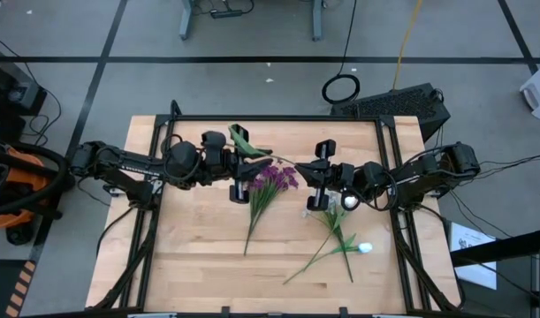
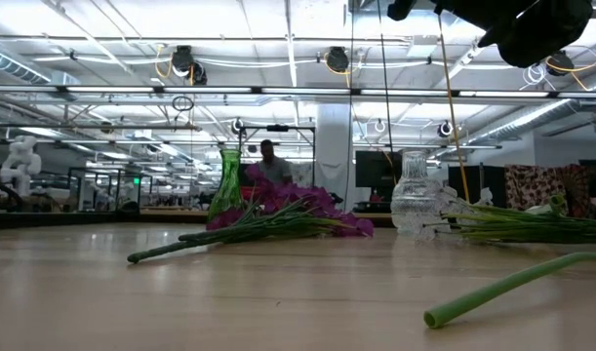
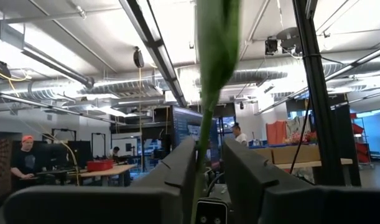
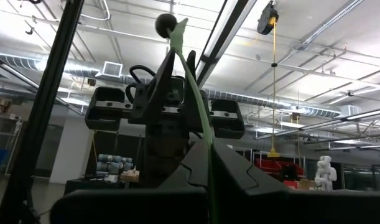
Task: Sort flowers into vase by color
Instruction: Put the black flower into the green vase
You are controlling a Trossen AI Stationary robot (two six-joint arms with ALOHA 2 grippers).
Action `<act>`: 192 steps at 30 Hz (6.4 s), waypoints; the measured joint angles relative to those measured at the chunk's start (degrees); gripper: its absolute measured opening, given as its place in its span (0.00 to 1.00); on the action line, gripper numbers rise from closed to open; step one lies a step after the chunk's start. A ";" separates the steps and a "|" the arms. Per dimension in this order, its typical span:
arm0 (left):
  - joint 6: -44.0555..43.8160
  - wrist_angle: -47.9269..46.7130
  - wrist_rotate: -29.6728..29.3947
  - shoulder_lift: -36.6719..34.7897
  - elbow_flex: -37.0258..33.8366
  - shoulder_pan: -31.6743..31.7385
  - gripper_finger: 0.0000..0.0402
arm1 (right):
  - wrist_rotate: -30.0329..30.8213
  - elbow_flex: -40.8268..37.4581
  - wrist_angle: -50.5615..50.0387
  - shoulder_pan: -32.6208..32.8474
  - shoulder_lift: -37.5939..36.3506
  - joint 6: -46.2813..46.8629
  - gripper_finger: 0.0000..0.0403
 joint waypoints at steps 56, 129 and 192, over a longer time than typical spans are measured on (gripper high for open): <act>1.53 -6.06 -0.42 -4.24 0.04 1.74 0.02 | 4.16 0.07 -2.82 0.02 -0.30 2.33 0.25; -13.50 -28.95 -15.82 -36.30 -32.04 18.10 0.03 | 11.80 0.00 -47.19 1.66 -1.31 22.09 0.47; -14.84 -6.25 -13.14 -24.55 -44.09 21.75 0.03 | 12.09 0.00 -37.90 -2.16 1.18 19.30 0.47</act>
